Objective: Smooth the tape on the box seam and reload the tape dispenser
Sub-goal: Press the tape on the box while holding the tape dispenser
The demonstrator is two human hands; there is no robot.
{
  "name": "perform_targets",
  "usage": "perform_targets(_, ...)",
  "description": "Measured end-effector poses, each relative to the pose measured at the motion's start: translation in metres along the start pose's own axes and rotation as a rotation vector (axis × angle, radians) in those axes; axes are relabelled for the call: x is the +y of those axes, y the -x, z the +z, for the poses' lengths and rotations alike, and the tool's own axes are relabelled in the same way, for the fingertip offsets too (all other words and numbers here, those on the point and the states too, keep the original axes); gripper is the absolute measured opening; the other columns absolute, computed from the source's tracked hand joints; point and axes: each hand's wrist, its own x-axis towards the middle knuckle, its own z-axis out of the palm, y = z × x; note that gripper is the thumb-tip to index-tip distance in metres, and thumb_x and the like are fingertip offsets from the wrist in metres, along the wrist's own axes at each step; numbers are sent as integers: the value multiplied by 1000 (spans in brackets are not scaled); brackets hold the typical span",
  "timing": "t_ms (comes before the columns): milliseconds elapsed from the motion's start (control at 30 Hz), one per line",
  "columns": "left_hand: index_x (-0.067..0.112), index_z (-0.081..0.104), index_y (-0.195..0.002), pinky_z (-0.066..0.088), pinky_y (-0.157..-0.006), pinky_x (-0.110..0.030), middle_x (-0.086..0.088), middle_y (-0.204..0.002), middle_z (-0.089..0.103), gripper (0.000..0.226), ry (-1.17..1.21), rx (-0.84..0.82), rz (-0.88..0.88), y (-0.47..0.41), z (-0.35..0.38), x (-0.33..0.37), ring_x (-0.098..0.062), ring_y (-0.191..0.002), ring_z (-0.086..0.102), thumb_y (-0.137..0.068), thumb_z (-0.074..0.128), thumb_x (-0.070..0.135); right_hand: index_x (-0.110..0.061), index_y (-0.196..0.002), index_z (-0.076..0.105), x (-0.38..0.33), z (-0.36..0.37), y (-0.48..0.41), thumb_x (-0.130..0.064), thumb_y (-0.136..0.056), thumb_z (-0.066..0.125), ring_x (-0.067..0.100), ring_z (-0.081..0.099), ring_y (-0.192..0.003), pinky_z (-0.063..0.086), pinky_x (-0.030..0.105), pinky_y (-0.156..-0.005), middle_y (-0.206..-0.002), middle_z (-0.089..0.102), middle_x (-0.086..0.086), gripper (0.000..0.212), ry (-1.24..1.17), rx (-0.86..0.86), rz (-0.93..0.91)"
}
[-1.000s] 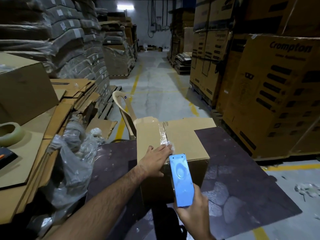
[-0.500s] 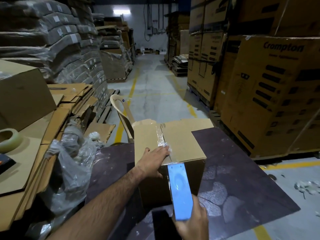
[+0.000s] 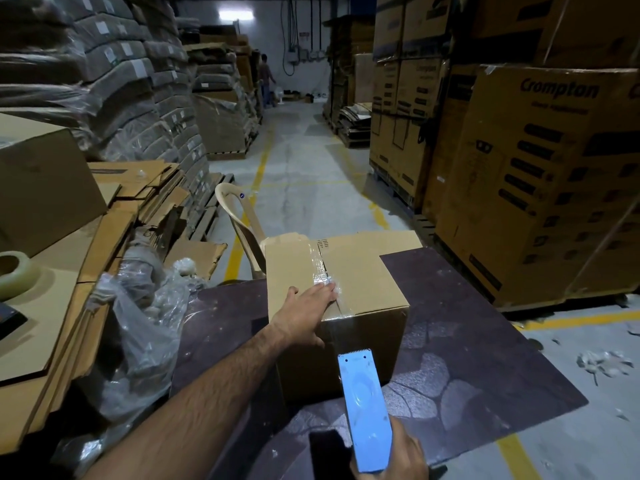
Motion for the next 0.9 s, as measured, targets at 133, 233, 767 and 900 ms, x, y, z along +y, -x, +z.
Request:
perform_targets(133, 18, 18, -150, 21, -115, -57, -2, -162, 9, 102, -6, 1, 2, 1, 0, 2, -21, -148, 10, -72, 81, 38, -17, -107, 62, 0, -9, 4, -26, -45, 84, 20, 62, -58, 56, 30, -60, -71, 68, -3, 67, -21, -75, -19)
perform_targets(233, 18, 18, -150, 20, -115, -57, -2, -162, 8, 103, 7, 3, 10, 2, -1, 1, -21, -148, 10, -72, 81, 39, -16, -120, 49, -3, -15, 1, -26, -37, 94, 21, 60, -49, 48, 23, -56, -68, 69, 2, 95, -65, -74, -41)
perform_targets(767, 16, 12, -153, 8, -119, -55, -1, -163, 3, 103, 84, -92, 41, 0, -9, -6, -20, -149, 4, -75, 79, 22, -24, -132, 45, -19, -32, -25, -59, -65, 57, 17, 62, -52, 48, 17, -46, -77, 70, -4, 77, 38, -387, -94)
perform_targets(900, 17, 12, -153, 8, -118, -54, -1, -163, 3, 103, 76, -85, 39, -1, -7, -6, -20, -149, 4, -75, 79, 22, -23, -130, 50, -22, -30, -28, -59, -65, 56, 16, 63, -53, 48, 17, -45, -76, 70, -3, 74, 30, -391, -62)
